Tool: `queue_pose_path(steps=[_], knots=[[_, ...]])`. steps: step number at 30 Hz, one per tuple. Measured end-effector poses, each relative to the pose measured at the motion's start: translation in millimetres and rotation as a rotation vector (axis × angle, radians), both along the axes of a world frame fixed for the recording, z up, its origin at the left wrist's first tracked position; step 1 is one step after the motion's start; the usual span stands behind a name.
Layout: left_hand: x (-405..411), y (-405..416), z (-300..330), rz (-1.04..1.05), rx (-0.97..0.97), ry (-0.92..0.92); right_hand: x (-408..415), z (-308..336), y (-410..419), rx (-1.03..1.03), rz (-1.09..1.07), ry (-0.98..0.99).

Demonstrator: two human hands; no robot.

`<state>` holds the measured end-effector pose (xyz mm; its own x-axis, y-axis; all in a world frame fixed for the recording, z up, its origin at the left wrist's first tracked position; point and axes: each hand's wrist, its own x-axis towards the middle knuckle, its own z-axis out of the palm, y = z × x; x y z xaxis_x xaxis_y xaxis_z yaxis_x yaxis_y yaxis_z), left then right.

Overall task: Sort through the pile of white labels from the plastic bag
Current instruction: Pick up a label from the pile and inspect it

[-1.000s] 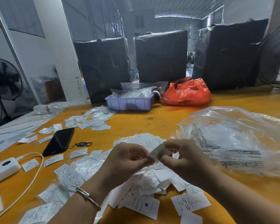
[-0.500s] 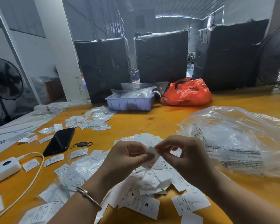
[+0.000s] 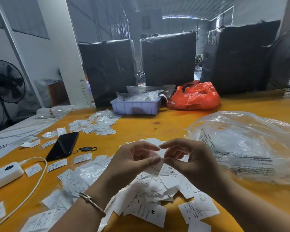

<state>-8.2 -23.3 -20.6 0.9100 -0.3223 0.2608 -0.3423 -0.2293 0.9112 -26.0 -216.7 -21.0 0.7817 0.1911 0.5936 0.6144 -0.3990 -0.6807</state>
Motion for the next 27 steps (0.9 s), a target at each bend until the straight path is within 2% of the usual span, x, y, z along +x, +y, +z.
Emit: queue_pose_path(steps=[2, 4, 7, 9, 13, 19, 23, 27], knots=[[-1, 1, 2, 0.024, 0.005, -0.03, -1, -1, 1, -0.011, -0.002, 0.004], [2, 7, 6, 0.061, 0.056, -0.064, 1, -2, -2, -0.046, -0.091, -0.029], [10, 24, 12, 0.206, 0.182, -0.097, 12, 1, -19, -0.272, -0.462, -0.096], [16, 36, 11, 0.336, 0.267, -0.066, 21, 5, -35, -0.434, -0.664, -0.023], [26, 53, 6, 0.517, 0.472, -0.042, 33, 3, -58, -0.668, -0.893, 0.18], [29, 58, 7, 0.562, 0.576, 0.023, 45, -9, -72, -0.853, -0.932, 0.41], [26, 54, 7, 0.513, 0.613, 0.111, 46, -12, -76, -0.865, -0.95, 0.363], [24, 53, 8, 0.492, 0.675, 0.161, 47, -14, -81, -0.79, -0.971, 0.303]])
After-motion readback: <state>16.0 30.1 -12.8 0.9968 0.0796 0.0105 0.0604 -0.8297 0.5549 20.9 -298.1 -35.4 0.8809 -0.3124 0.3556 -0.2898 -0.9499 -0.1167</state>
